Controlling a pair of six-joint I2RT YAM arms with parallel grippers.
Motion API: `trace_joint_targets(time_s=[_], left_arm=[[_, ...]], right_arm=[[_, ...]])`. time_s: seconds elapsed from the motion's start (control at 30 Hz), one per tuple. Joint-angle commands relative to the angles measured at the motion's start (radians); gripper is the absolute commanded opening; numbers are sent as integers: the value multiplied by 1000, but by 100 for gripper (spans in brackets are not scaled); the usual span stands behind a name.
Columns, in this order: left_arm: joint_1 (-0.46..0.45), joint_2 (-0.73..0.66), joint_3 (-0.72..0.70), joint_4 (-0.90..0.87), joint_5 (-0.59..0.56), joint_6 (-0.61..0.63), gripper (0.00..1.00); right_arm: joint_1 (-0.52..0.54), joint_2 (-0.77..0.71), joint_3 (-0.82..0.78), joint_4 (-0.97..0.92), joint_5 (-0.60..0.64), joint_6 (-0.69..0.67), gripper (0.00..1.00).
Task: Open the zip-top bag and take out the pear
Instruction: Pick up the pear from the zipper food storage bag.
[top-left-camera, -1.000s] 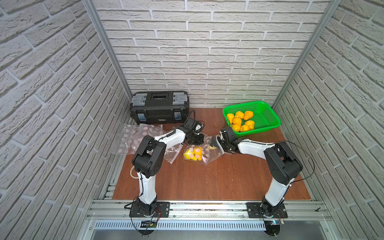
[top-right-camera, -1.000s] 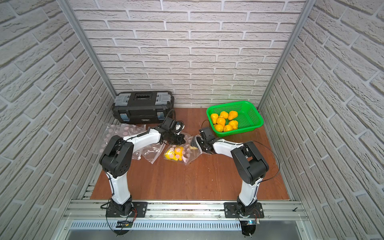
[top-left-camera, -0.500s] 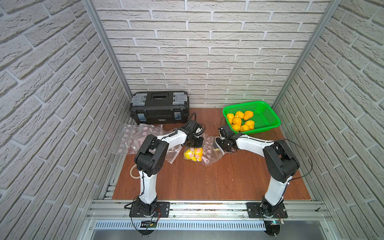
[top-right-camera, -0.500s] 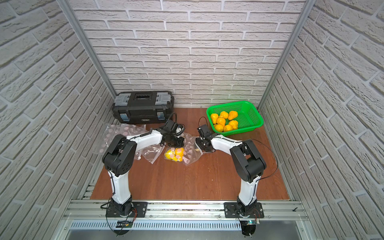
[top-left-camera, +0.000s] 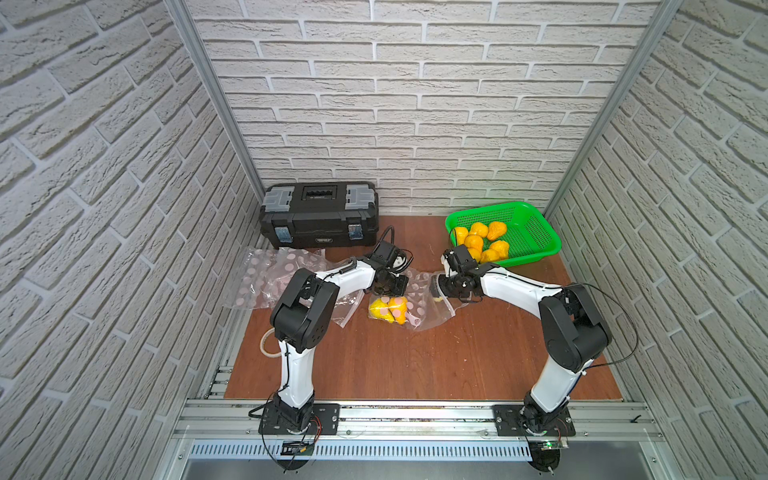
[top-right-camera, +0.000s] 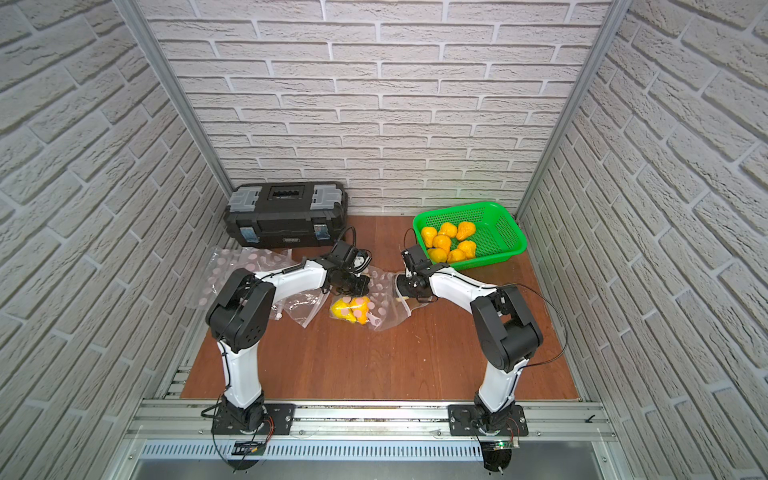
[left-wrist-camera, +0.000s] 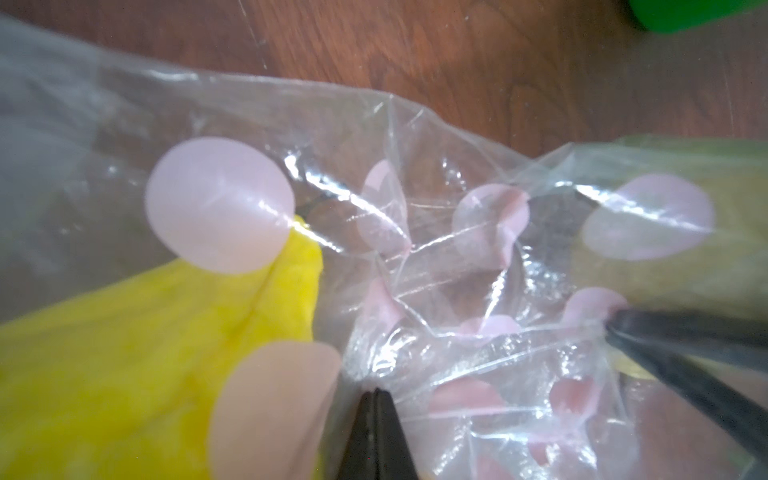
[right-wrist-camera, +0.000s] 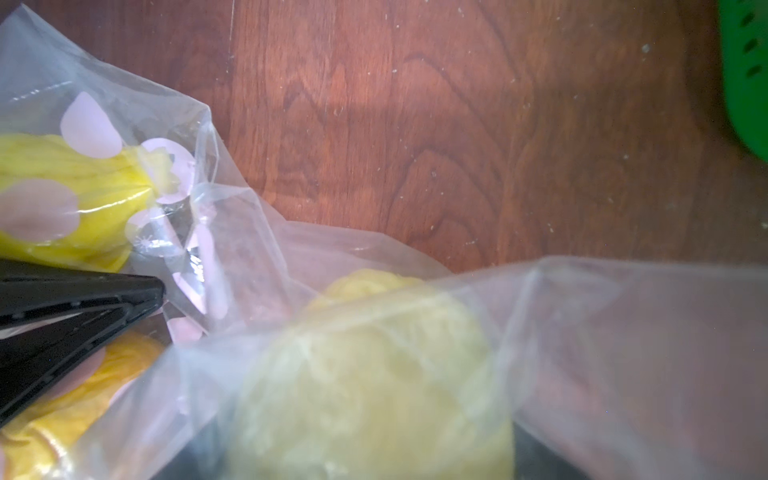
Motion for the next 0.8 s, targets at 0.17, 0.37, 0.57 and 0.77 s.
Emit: trace_joint_targets(time_s=[0.17,0.37,0.57,0.77], left_arm=[[24,46,-28,-112,-98,6,0],[25,56,-13,-125,-107,10,0],[28,74,-2,-141,-119,14,0],[32,83,4,-157,-127,14,0]], right_arm=[[-65,-38,-27,-17,-20,-26,58],[-66,-111,-63,-56,-138,-3,40],[-76,-259,-122,-154,-171,-1,31],[-120,-421,-184,-246,-158,8,29]])
